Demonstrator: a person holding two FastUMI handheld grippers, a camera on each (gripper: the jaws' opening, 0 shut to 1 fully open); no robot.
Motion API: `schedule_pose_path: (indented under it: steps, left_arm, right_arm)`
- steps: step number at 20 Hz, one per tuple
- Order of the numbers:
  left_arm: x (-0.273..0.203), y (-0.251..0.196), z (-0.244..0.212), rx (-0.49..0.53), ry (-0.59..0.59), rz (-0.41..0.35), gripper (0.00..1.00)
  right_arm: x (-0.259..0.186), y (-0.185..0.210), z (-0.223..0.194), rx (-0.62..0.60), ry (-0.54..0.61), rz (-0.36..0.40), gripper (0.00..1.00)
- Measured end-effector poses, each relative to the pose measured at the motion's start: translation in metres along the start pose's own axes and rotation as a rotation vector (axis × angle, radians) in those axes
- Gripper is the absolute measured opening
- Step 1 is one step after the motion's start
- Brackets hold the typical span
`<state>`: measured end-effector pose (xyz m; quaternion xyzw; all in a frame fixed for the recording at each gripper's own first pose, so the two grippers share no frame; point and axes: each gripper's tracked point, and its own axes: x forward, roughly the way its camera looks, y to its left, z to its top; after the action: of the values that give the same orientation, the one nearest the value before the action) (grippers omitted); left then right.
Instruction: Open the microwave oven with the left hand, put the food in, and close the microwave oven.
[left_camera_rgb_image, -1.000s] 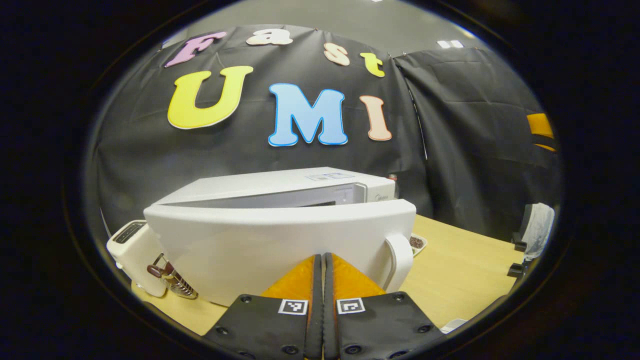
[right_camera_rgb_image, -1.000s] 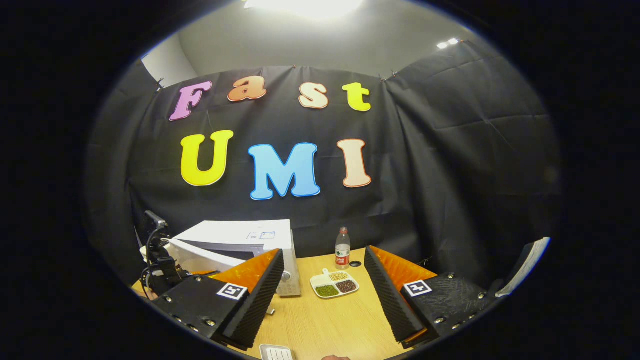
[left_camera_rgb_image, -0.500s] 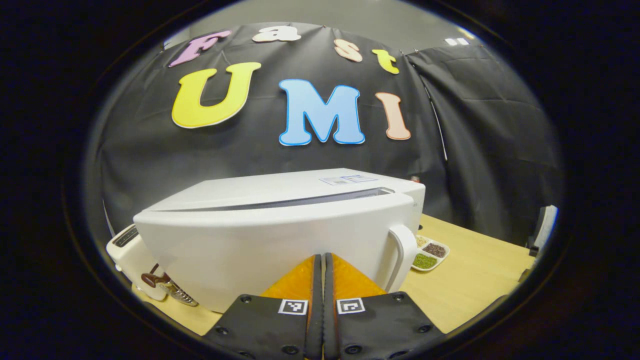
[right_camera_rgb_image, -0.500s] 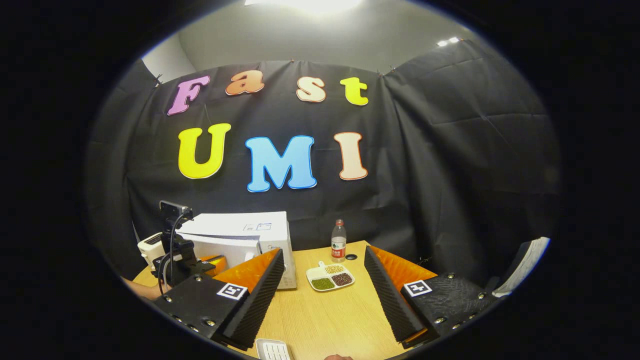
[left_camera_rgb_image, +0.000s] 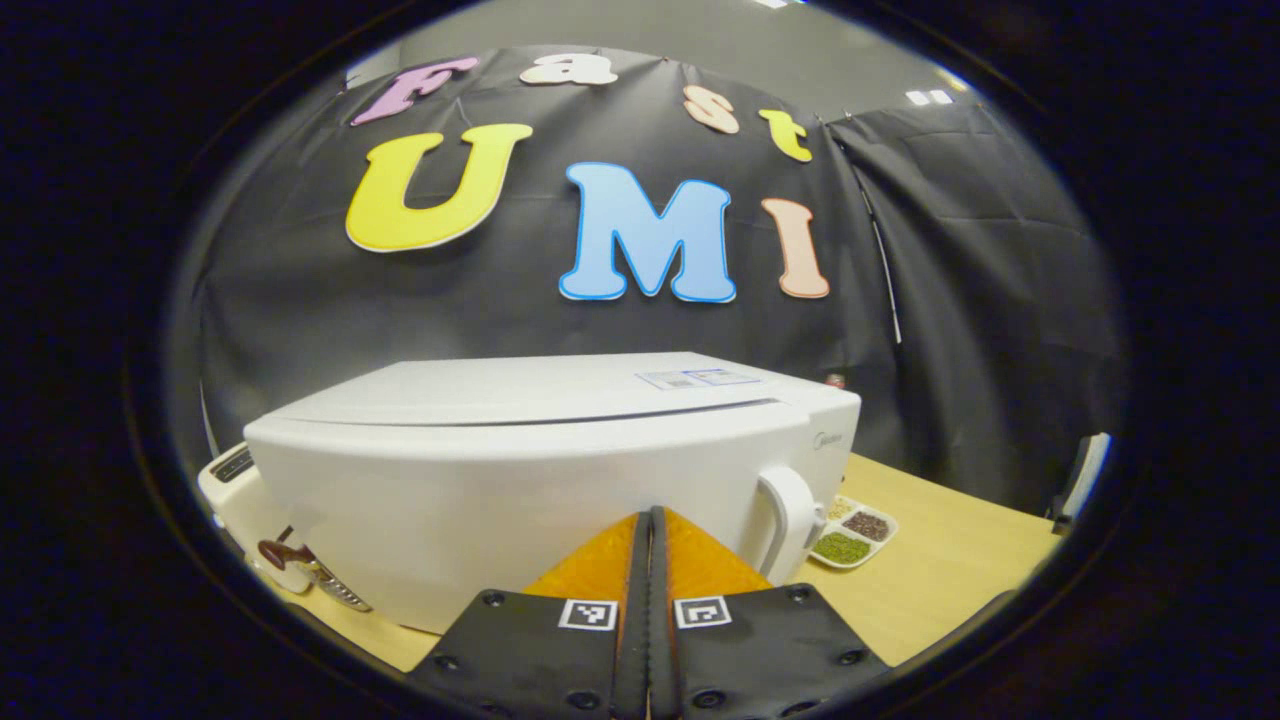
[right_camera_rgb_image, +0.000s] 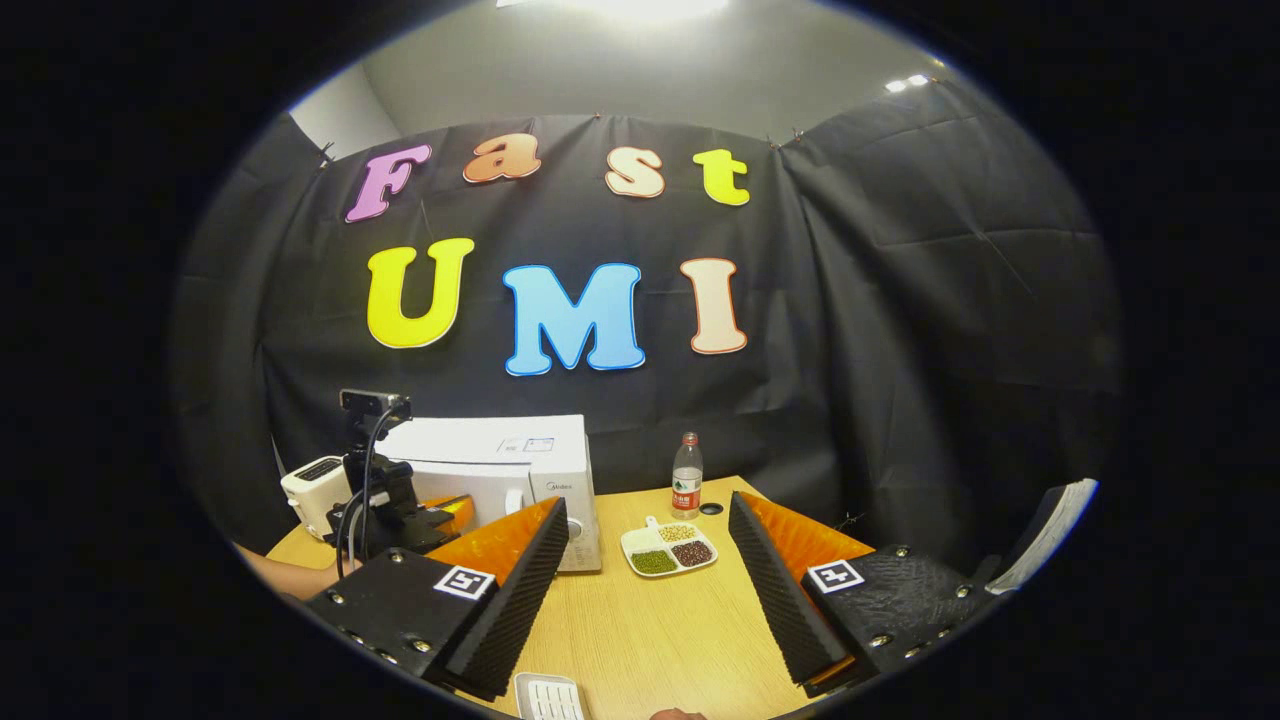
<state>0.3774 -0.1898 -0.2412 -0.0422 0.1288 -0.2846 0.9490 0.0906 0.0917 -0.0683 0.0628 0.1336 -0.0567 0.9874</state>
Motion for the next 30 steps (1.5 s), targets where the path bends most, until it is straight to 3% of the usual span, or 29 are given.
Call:
schedule_pose_path:
  steps: [2,4,5,7,8,9,13,19,30]
  left_arm:
    - [0.003,-0.009,0.01,0.041,-0.028,-0.005,0.07]
    - [0.017,0.003,0.0,0.001,-0.001,0.046,0.12]
    - [0.012,0.001,0.007,-0.037,-0.018,0.042,0.07]
    - [0.005,0.005,0.009,0.001,-0.016,0.071,0.07]
    - [0.006,0.007,0.01,0.018,-0.017,0.083,0.12]
    - [0.003,0.009,0.015,0.028,-0.019,0.092,0.07]
    - [-0.031,0.005,0.043,0.034,-0.055,0.124,0.07]
    - [-0.129,-0.028,0.086,0.032,-0.139,0.172,0.07]
    - [-0.317,-0.071,0.13,0.06,-0.245,0.35,0.07]
  right_arm:
    - [0.001,0.005,-0.002,-0.005,0.006,0.015,0.98]
    - [-0.002,0.01,-0.003,-0.007,0.01,0.032,0.98]
    - [-0.005,0.011,-0.002,-0.009,0.009,0.041,0.98]
    - [-0.01,0.012,-0.003,-0.021,0.007,0.057,0.98]
    - [-0.014,0.013,-0.006,-0.025,0.01,0.069,0.98]
    - [-0.016,0.012,-0.007,-0.023,0.012,0.072,0.98]
    - [-0.025,0.008,0.002,0.003,-0.015,0.106,0.98]
    - [-0.04,-0.005,0.013,0.014,-0.058,0.184,0.98]
    - [-0.078,-0.03,0.013,-0.021,-0.116,0.284,0.98]
